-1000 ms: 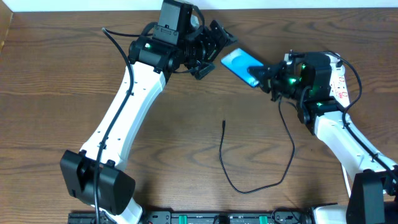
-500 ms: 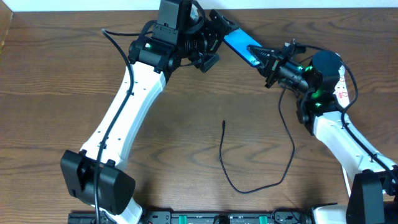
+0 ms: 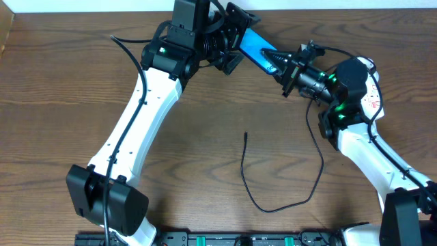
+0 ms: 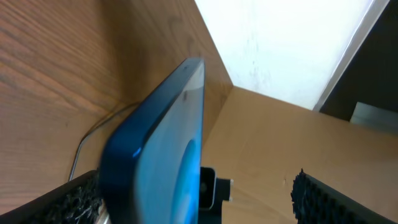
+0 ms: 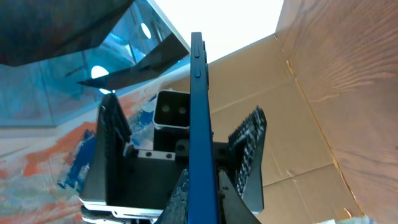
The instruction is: Plug charger to phone and switch on socket
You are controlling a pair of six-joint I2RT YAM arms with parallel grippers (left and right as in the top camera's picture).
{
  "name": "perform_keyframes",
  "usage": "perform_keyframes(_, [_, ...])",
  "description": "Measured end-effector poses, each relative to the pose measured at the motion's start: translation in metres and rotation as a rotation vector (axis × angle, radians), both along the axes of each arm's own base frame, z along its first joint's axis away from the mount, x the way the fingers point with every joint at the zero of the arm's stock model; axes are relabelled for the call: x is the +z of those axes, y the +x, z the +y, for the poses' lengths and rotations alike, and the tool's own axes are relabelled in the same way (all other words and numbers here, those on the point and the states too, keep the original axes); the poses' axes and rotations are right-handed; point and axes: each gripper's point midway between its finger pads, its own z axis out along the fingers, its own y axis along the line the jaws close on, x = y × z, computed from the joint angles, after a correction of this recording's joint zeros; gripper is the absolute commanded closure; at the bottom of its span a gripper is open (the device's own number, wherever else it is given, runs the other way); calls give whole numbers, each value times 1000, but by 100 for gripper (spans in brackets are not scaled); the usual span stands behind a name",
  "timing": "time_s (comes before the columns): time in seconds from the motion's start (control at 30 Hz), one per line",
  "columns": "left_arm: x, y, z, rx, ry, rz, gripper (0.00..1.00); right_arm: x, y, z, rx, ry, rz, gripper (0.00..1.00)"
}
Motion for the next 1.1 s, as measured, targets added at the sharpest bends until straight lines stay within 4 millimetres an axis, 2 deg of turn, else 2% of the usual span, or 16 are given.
perform_keyframes(0.23, [-2, 8, 7, 58, 26, -8, 5, 1, -6, 10, 27, 1, -5, 99])
perform_keyframes(0.47, [-4, 13, 14, 99, 52, -18, 6, 8, -7, 11, 30, 12, -38, 99])
perform_keyframes(0.7, [-5, 16, 17, 124, 64, -21, 23, 15, -8, 11, 30, 20, -73, 99])
perform_keyframes(0.9, [-5, 16, 18, 126, 65, -22, 24, 15, -8, 11, 31, 20, -73, 99])
perform_keyframes(1.07, [-5, 16, 18, 124, 68, -25, 59, 15, -9, 11, 32, 20, -74, 99])
perform_keyframes(1.1, [-5, 16, 18, 123, 68, -26, 69, 15, -9, 11, 33, 20, -74, 99])
